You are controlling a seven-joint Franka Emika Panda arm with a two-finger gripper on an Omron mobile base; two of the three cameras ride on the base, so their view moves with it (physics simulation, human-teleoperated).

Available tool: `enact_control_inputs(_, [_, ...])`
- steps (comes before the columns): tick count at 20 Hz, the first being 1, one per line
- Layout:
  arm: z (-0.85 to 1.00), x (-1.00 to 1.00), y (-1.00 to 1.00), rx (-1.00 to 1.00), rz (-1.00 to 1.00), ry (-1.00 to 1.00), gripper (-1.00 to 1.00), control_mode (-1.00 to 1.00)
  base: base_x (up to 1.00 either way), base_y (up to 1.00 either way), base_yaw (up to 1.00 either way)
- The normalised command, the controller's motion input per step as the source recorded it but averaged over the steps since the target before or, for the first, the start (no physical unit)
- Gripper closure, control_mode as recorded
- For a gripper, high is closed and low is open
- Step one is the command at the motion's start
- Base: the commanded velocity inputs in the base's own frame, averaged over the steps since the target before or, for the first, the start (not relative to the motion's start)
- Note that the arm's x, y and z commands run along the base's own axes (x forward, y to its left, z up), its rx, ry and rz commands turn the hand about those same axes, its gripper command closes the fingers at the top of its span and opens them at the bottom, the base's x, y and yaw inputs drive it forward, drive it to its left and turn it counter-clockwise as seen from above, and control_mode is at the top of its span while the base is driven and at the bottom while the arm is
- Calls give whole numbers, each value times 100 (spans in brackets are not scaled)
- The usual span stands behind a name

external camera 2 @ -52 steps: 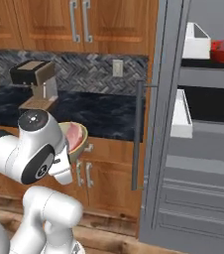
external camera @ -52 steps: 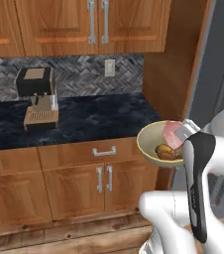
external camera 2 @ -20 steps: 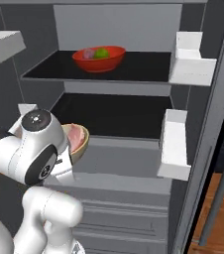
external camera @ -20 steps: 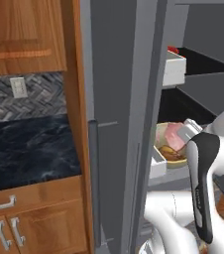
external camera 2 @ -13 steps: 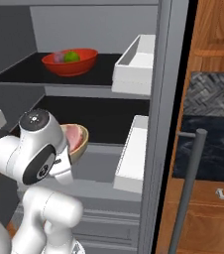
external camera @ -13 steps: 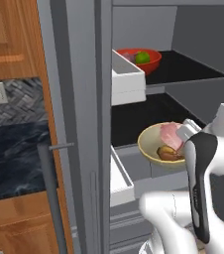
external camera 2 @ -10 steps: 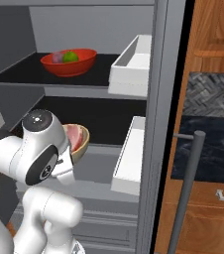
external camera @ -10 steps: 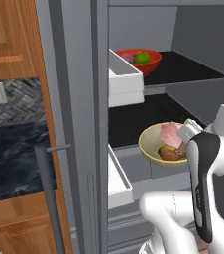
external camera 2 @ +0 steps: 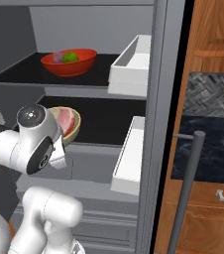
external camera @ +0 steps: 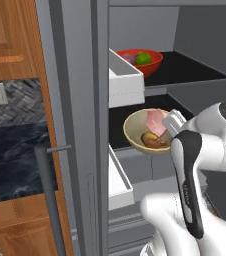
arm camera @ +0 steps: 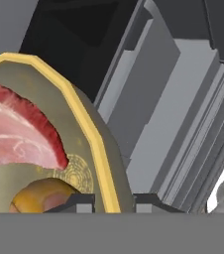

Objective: Place the bowl with the onion and lime on the top shelf of the fridge. Place the bowl with the steak and chicken drumstick on the second highest shelf of the fridge.

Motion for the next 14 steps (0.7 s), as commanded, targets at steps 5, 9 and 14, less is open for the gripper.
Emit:
enact_control_inputs(5, [-1, 96, 18, 12, 0, 0, 100, -100, 0, 0, 0])
enact_control_inputs(9, [-30, 100, 3, 0, 0, 4, 100, -100, 0, 0, 0])
enact_control_inputs(14, [-53, 100, 1, -1, -4, 7, 100, -100, 0, 0, 0])
